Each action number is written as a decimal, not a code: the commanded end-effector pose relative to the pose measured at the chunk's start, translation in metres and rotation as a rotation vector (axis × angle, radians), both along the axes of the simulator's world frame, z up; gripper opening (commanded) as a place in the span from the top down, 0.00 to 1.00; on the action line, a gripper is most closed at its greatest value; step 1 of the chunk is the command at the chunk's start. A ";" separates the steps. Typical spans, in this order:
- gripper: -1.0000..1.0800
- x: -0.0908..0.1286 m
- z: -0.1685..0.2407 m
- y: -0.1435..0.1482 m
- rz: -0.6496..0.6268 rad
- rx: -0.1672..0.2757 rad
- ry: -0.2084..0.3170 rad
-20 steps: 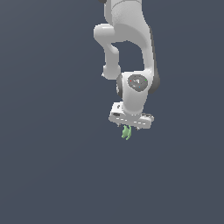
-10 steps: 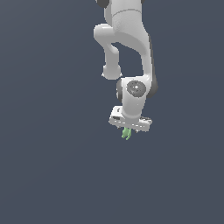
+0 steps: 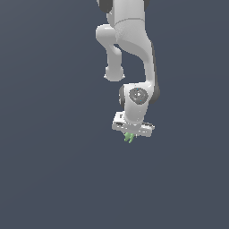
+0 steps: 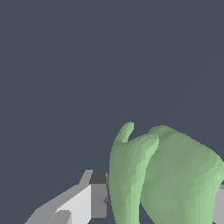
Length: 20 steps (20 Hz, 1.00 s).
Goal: Pick up the object and move it to a goal position.
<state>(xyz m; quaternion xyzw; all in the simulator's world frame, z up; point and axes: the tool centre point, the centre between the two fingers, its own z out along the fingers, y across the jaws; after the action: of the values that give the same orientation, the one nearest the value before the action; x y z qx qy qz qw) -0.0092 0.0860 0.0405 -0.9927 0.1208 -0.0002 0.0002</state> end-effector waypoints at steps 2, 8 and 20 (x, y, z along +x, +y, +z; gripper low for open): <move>1.00 0.000 -0.001 0.000 -0.001 0.000 0.000; 1.00 0.000 0.000 0.000 0.000 0.000 -0.001; 1.00 0.004 0.044 -0.024 0.000 0.000 -0.001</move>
<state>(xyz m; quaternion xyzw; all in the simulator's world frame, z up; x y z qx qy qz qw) -0.0065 0.0673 0.0739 -0.9927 0.1206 0.0001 0.0002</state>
